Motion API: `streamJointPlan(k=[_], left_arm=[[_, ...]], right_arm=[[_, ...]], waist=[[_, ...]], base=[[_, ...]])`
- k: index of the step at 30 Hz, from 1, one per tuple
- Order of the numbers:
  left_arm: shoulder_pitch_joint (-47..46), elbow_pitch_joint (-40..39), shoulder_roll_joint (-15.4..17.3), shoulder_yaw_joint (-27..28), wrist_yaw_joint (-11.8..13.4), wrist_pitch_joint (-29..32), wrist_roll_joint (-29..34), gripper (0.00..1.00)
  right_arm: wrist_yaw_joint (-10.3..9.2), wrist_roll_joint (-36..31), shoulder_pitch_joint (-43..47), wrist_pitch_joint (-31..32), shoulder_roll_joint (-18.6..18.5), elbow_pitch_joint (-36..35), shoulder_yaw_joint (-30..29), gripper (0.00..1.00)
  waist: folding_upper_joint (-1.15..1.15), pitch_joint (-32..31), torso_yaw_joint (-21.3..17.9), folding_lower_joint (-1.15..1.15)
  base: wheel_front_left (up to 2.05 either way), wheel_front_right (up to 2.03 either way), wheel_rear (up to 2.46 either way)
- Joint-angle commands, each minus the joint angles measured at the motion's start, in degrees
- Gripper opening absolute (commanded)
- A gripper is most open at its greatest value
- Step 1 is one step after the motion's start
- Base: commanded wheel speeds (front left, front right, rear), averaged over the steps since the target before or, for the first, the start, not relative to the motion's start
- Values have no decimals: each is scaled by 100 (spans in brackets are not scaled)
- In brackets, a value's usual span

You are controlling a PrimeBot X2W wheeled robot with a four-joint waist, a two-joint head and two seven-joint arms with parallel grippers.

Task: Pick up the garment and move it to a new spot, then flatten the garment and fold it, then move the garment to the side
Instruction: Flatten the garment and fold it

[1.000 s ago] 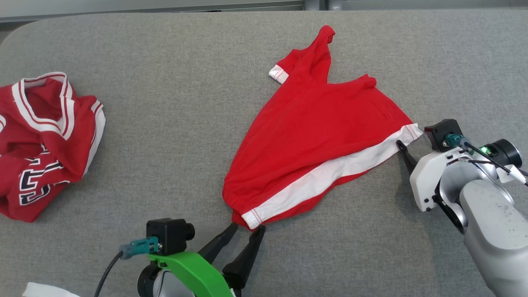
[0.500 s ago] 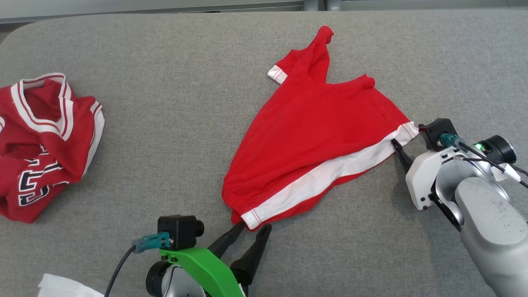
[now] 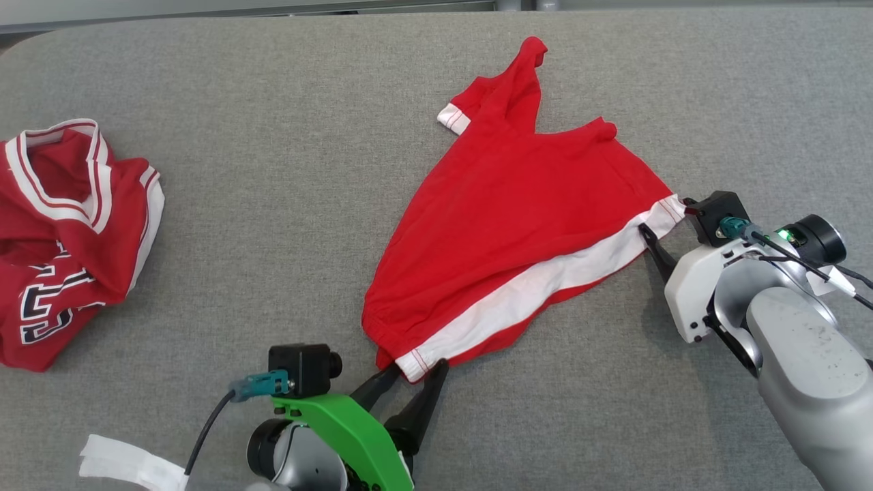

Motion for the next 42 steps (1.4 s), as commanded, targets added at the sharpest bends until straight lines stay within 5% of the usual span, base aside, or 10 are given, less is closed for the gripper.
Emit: streamJointPlan(k=[1, 4, 6, 8, 10, 12, 22, 31, 37, 42], left_arm=[[-127, 61, -11, 12, -36, -43, 19, 100], [-205, 170, -30, -13, -74, -87, 32, 100], [-244, 246, -38, -25, -111, -120, 50, 100], [-295, 309, -54, -32, -139, -168, 35, 58], [-340, 392, -56, -26, -183, -223, 33, 9], [-357, 429, -57, -23, -212, -245, 24, 0], [-339, -418, 484, 827, -147, -190, -431, 0], [-1607, -1815, 1464, 1848, 53, 870, -1056, 0], [-3672, -1205, 2181, 1923, -115, 1700, -904, 0], [-5719, 0, 2105, 1682, -424, 1680, -615, 0]], right_arm=[[-2, 0, -50, -18, -26, 16, 38, 100], [-1, 28, -58, 26, -40, 24, 119, 100], [-1, 66, -75, 0, -37, 37, 175, 50], [-1, 125, -87, -59, -43, 34, 253, 0], [-2, 191, -121, -169, -68, -13, 297, 0], [-2, 248, -137, -227, -72, -40, 264, 0], [-2, 1608, 299, -586, -123, -1706, -612, 0], [-2, 2989, 50, 575, 125, -4026, -1282, 0], [-1, 2899, -1519, 1486, 637, -3971, -1624, 0], [-2, 2219, -3374, 1561, 1321, -2981, -2117, 0]], waist=[[14, 10, -6, 0], [14, 28, -11, 0], [14, 51, -17, 0], [14, 74, -19, 0], [14, 92, -33, 0], [14, 91, -42, 0], [14, -28, -353, 0], [14, 385, -731, 0], [14, 1127, -785, 0], [14, 1824, -638, 0]], base=[[0, 0, 0], [0, 0, 0], [0, 0, 0], [0, 0, 0], [0, 0, 0], [0, 0, 0], [0, 0, 0], [0, 0, 0], [0, 0, 0], [0, 0, 0]])
